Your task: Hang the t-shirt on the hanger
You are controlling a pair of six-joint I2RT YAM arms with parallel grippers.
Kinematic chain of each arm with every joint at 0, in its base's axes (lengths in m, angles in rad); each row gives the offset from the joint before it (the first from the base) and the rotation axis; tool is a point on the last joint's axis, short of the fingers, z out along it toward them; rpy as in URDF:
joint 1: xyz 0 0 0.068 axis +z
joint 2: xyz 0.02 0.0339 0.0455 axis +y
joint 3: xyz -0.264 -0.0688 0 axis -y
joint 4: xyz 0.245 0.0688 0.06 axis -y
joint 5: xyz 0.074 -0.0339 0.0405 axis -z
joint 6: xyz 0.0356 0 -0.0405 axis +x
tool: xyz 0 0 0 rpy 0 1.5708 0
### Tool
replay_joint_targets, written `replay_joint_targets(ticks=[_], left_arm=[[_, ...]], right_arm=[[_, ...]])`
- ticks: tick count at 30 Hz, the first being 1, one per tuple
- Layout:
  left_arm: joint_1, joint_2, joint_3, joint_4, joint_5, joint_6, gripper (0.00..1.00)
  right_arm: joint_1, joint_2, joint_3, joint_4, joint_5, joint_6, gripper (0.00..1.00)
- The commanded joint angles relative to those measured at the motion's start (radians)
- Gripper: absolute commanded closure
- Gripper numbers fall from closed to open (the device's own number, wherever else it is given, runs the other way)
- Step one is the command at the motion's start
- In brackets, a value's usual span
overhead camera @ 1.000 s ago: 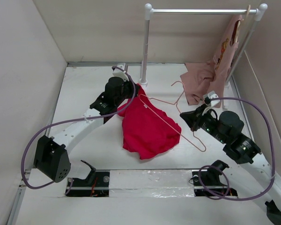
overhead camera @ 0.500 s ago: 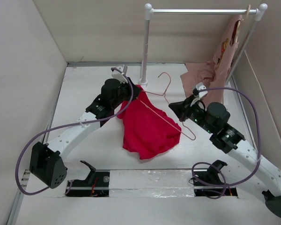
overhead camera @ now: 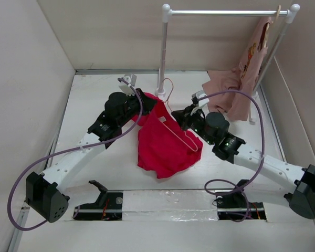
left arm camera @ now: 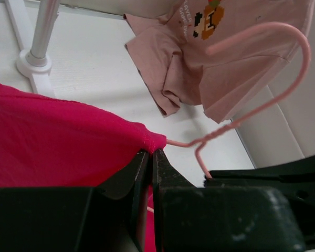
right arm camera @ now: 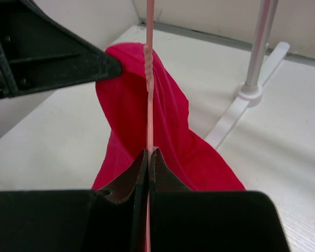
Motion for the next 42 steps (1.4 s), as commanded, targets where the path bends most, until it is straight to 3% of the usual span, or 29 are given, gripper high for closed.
replay_joint_targets(ticks=[1,12,13,14,17,20,31,42], left_arm=[[-0.008,-0.034,-0.01,0.07,0.077,-0.026,1.0],[-0.008,-0.059,-0.061,0.079,0.074,-0.05,1.0],[-0.008,-0.06,-0.067,0.087,0.068,-0.056,0.94],[-0.008,-0.063,-0.07,0.087,0.059,-0.062,0.81],[-0.008,-0.065,-0.073,0.088,0.057,-0.069,0.64],[-0.008,-0.071,-0.084,0.101,0.056,-0.075,0.56],[-0.008,-0.164,-0.144,0.169,-0.062,-0.159,0.59],[-0.008,-0.092,-0.182,0.226,-0.183,-0.342,0.42]], right_arm=[[0.004,0.067,0.008,0.23,-0.005,0.001,1.0],[0.004,0.19,-0.076,0.563,-0.076,0.061,1.0],[0.004,0.184,-0.089,0.578,-0.073,0.065,1.0],[0.004,0.177,-0.098,0.601,-0.064,0.067,1.0],[0.004,0.162,-0.122,0.616,-0.05,0.068,1.0],[0.004,0.148,-0.139,0.645,-0.048,0.071,1.0],[0.004,0.194,-0.294,0.935,-0.027,0.125,1.0],[0.004,0.193,-0.302,0.98,-0.032,0.113,1.0]])
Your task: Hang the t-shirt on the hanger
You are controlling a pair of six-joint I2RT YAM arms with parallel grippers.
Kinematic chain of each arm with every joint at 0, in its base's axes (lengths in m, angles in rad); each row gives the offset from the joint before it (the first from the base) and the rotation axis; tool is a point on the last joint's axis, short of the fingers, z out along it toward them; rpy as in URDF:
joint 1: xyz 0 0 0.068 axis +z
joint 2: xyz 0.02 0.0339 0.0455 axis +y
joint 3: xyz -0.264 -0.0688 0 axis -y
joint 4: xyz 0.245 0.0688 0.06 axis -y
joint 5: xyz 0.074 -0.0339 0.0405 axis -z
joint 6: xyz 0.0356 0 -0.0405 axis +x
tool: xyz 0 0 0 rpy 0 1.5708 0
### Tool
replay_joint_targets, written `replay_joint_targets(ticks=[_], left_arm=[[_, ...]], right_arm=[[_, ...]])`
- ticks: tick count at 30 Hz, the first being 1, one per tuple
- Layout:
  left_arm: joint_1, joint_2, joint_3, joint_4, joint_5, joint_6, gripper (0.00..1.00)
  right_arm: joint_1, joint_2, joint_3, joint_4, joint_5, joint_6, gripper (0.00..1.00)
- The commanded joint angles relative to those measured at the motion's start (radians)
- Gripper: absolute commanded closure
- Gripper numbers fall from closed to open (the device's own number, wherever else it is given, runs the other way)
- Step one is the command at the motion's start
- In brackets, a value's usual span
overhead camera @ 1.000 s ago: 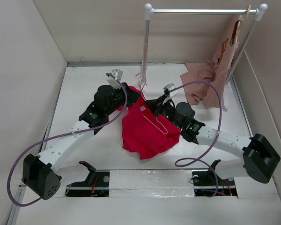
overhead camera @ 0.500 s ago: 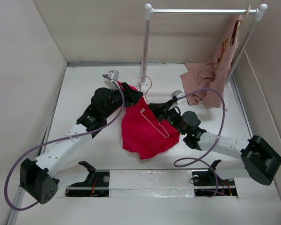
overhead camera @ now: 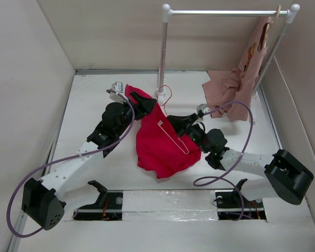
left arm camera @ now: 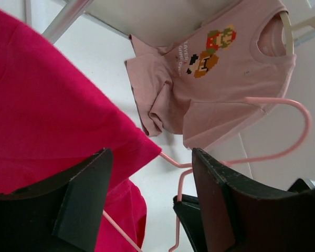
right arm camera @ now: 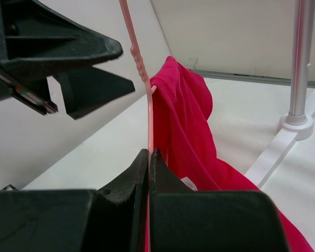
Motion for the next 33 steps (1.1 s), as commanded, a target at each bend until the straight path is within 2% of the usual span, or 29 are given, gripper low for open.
replay_joint_targets(ticks=[1,3,13,14,16,17,20,24,26,27,29,31,33], left_arm=[[-0.003,0.006,-0.021,0.093,-0.048,-0.081,0.41],[-0.003,0.032,0.001,0.09,-0.048,-0.086,0.39],[-0.003,0.115,-0.013,0.211,-0.06,-0.118,0.4],[-0.003,0.119,-0.018,0.235,-0.054,-0.126,0.41],[-0.003,0.138,-0.024,0.252,-0.051,-0.135,0.54],[-0.003,0.141,-0.028,0.274,-0.048,-0.136,0.65],[-0.003,0.153,-0.024,0.288,-0.036,-0.13,0.73],[-0.003,0.145,-0.047,0.306,-0.025,-0.13,0.78],[-0.003,0.141,-0.054,0.317,-0.017,-0.138,0.74],[-0.003,0.136,-0.064,0.317,-0.014,-0.139,0.69],[-0.003,0.129,-0.076,0.335,-0.005,-0.155,0.68],[-0.003,0.121,-0.091,0.346,0.0,-0.156,0.75],[-0.003,0.116,-0.099,0.357,0.012,-0.162,0.77]], right_arm=[[0.004,-0.022,0.005,0.143,0.032,-0.004,1.0],[0.004,-0.022,0.004,0.141,0.032,-0.001,1.0],[0.004,-0.005,0.017,0.133,-0.028,-0.004,1.0],[0.004,-0.002,0.019,0.135,-0.031,-0.004,1.0],[0.004,0.006,0.02,0.135,-0.037,-0.001,1.0],[0.004,0.009,0.022,0.135,-0.04,-0.001,1.0],[0.004,0.018,0.03,0.132,-0.05,0.0,1.0],[0.004,0.034,0.043,0.124,-0.053,0.0,1.0],[0.004,0.05,0.057,0.117,-0.059,0.0,1.0],[0.013,0.057,0.059,0.115,-0.06,0.0,1.0],[0.013,0.07,0.065,0.11,-0.062,0.005,1.0],[0.013,0.086,0.074,0.11,-0.063,0.005,1.0],[0.013,0.098,0.086,0.092,-0.063,0.005,1.0]])
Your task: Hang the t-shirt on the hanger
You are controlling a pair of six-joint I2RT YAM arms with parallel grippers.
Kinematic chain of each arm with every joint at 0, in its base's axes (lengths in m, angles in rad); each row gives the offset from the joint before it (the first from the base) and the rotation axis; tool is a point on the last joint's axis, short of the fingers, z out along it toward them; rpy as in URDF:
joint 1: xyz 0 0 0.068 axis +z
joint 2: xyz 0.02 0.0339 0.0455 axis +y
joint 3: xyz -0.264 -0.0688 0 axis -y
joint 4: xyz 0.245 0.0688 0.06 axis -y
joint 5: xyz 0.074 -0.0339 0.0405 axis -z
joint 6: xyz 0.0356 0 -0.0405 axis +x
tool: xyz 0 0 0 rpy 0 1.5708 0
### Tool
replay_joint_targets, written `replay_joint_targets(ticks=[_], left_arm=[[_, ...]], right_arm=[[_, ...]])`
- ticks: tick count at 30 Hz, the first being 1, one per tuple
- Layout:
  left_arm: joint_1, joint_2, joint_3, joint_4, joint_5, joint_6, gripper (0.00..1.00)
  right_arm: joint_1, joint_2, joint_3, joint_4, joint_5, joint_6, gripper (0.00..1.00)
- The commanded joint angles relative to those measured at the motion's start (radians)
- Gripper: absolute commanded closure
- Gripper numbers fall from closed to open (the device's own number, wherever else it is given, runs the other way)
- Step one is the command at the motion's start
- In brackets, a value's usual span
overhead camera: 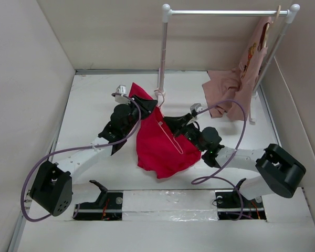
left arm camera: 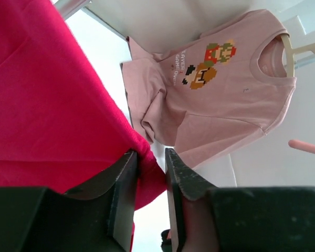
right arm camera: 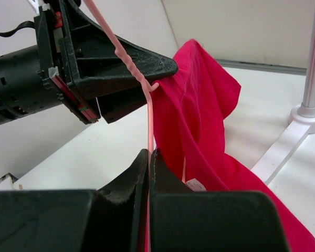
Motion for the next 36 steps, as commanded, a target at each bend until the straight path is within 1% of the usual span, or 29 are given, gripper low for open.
replay_joint_targets(ticks=[1,2,4,11,17,18,19,20,21,24,26,27,28,29,30,31,32,35,36], left_arm=[[-0.004,-0.046,-0.015,0.105,0.048,-0.017,0.79],[-0.004,-0.047,-0.018,0.116,0.053,-0.021,0.83],[-0.004,-0.057,-0.032,0.123,0.048,-0.022,1.0],[-0.004,-0.107,-0.05,0.139,0.057,-0.014,1.0],[-0.004,-0.146,-0.076,0.165,0.068,-0.044,1.0],[-0.004,-0.168,-0.084,0.165,0.063,-0.05,1.0],[-0.004,-0.169,-0.084,0.165,0.063,-0.05,1.0],[-0.004,-0.175,-0.084,0.16,0.062,-0.054,1.0],[-0.004,-0.181,-0.083,0.154,0.057,-0.056,1.0],[-0.004,-0.211,-0.073,0.136,0.062,-0.054,1.0],[-0.004,-0.219,-0.073,0.139,0.066,-0.057,1.0],[-0.004,-0.221,-0.07,0.136,0.071,-0.059,1.0],[0.005,-0.215,-0.06,0.133,0.073,-0.057,1.0],[0.005,-0.212,-0.055,0.122,0.071,-0.056,1.0],[0.005,-0.212,-0.052,0.122,0.108,-0.057,1.0],[0.005,-0.213,-0.058,0.126,0.111,-0.062,1.0],[0.005,-0.215,-0.061,0.14,0.114,-0.067,1.0],[0.014,-0.212,-0.05,0.116,0.128,-0.065,1.0],[0.014,-0.216,-0.05,0.114,0.131,-0.065,1.0]], right_arm=[[0.02,0.014,0.06,0.071,-0.014,0.003,1.0],[0.02,0.018,0.062,0.072,-0.017,0.0,1.0],[0.02,0.023,0.067,0.069,-0.019,0.0,1.0],[0.029,0.038,0.085,0.003,-0.026,0.008,1.0],[0.029,0.026,0.093,-0.078,-0.033,0.012,1.0],[0.029,-0.006,0.106,-0.14,-0.033,0.008,0.79],[0.029,-0.006,0.106,-0.141,-0.033,0.008,0.79],[0.029,-0.027,0.108,-0.17,-0.063,-0.003,0.72],[0.029,-0.044,0.103,-0.219,-0.062,-0.005,0.58],[0.029,-0.133,0.044,-0.294,-0.045,-0.012,0.42],[0.02,-0.205,0.015,-0.358,-0.046,-0.012,0.39],[0.004,-0.227,-0.001,-0.38,-0.045,-0.012,0.41],[-0.007,-0.248,-0.016,-0.406,-0.046,-0.011,0.47],[-0.03,-0.276,-0.044,-0.434,-0.046,-0.002,0.61],[-0.046,-0.284,-0.062,-0.434,-0.052,0.0,1.0],[-0.065,-0.288,-0.077,-0.434,-0.063,0.008,1.0],[-0.108,-0.293,-0.091,-0.433,-0.11,0.018,1.0],[-0.167,-0.331,-0.154,-0.422,-0.178,0.066,1.0],[-0.202,-0.341,-0.176,-0.413,-0.198,0.069,0.92]])
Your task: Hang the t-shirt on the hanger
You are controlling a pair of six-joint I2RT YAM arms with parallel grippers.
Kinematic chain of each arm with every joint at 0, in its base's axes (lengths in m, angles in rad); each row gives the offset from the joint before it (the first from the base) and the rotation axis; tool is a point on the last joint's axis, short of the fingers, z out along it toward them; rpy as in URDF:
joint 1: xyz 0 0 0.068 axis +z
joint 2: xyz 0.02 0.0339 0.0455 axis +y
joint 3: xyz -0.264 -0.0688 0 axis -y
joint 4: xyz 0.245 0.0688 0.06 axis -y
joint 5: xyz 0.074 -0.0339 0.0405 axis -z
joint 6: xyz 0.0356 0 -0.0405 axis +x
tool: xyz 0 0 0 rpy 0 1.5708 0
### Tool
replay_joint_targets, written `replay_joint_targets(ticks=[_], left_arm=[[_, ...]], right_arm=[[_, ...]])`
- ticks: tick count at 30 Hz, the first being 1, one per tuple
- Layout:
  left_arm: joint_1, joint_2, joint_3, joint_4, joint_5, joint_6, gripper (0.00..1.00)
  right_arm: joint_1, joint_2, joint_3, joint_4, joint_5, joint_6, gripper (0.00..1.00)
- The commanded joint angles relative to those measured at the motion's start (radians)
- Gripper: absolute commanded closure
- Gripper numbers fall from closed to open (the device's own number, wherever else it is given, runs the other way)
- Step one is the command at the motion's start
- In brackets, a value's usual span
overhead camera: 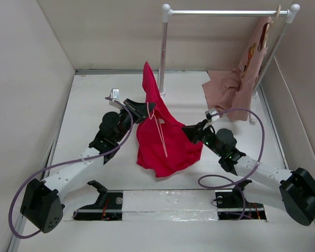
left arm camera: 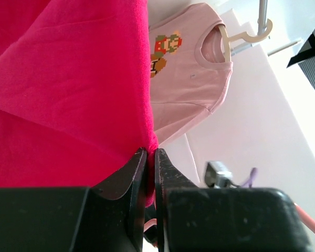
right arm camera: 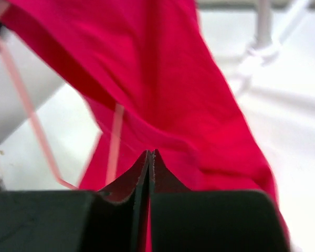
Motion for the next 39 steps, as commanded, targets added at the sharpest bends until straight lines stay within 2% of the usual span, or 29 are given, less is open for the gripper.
replay_joint_targets(ticks=[1,2,3,5,8,15,21,30,33,35,39], left_arm=[[0.008,-0.036,0.031,0.068,0.031,-0.007,1.0],[0.008,-0.039,0.029,0.073,0.028,-0.01,1.0],[0.008,-0.042,0.027,0.073,0.029,-0.01,1.0],[0.008,-0.039,0.041,0.062,0.031,-0.009,1.0],[0.008,-0.039,0.038,0.076,0.037,-0.012,1.0],[0.008,-0.036,0.046,0.09,0.049,-0.018,1.0],[0.008,-0.06,0.05,0.068,0.038,-0.007,1.0],[0.008,-0.054,0.043,0.076,0.046,-0.004,1.0],[0.008,-0.048,0.037,0.096,0.058,-0.019,1.0],[0.008,-0.047,0.041,0.093,0.058,-0.019,1.0],[0.008,-0.048,0.04,0.09,0.058,-0.022,1.0]], right_arm=[[-0.067,-0.036,-0.046,-0.008,-0.103,0.035,0.8],[-0.079,-0.032,-0.046,-0.02,-0.144,0.026,0.67],[-0.088,-0.026,-0.044,-0.03,-0.163,0.02,0.49],[-0.104,0.007,-0.027,-0.051,-0.258,0.011,0.43],[-0.114,0.053,-0.029,-0.002,-0.361,0.015,0.45],[-0.114,0.168,-0.026,0.07,-0.352,0.032,0.57],[-0.114,0.18,-0.035,0.088,-0.298,0.045,0.55],[-0.114,-0.062,-0.032,-0.125,-0.179,0.003,0.5],[-0.114,-0.009,-0.006,-0.168,-0.123,-0.004,0.48],[-0.114,0.042,0.02,-0.174,-0.163,-0.004,0.47],[-0.114,0.14,0.019,-0.076,-0.246,0.028,0.46]])
